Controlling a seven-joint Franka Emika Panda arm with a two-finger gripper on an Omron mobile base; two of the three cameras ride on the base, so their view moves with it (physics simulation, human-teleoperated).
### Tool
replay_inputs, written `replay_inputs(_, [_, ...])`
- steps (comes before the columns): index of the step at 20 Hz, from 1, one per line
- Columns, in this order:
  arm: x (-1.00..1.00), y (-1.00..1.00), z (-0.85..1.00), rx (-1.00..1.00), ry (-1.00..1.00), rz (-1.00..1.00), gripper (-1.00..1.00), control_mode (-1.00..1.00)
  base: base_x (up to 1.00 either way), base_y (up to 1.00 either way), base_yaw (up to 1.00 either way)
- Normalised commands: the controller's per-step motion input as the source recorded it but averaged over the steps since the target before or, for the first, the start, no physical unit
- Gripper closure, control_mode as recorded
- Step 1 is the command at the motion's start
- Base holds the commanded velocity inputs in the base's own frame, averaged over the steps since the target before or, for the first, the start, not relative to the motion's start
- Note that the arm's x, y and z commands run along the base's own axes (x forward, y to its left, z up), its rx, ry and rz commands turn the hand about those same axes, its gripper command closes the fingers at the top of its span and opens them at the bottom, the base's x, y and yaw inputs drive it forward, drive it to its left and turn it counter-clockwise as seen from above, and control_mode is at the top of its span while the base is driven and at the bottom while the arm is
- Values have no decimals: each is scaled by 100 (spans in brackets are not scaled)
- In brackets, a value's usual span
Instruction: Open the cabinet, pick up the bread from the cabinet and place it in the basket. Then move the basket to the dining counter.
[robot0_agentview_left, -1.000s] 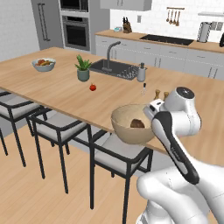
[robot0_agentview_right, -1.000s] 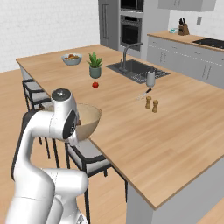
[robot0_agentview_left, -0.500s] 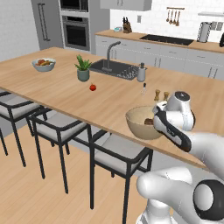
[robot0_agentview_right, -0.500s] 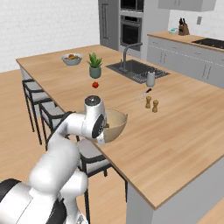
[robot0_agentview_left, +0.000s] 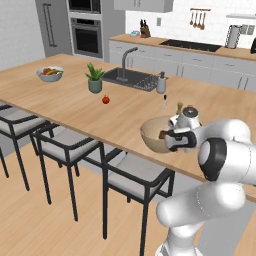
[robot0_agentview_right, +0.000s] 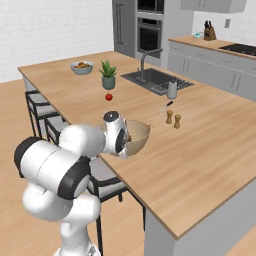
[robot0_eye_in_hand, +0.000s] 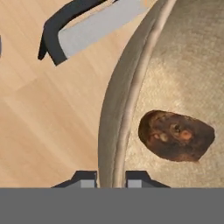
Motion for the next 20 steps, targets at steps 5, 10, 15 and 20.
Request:
replay_inputs(5, [50, -9, -26, -1, 0, -5, 100, -100, 0, 0, 0])
replay_inputs(10, [5, -35, -30, 0, 0, -2, 100, -100, 0, 0, 0])
replay_inputs(15, [-15, -25, -34, 0, 0, -6, -100, -100, 0, 0, 0])
replay_inputs(20, [0, -3, 1, 1, 0, -1, -100, -100, 0, 0, 0])
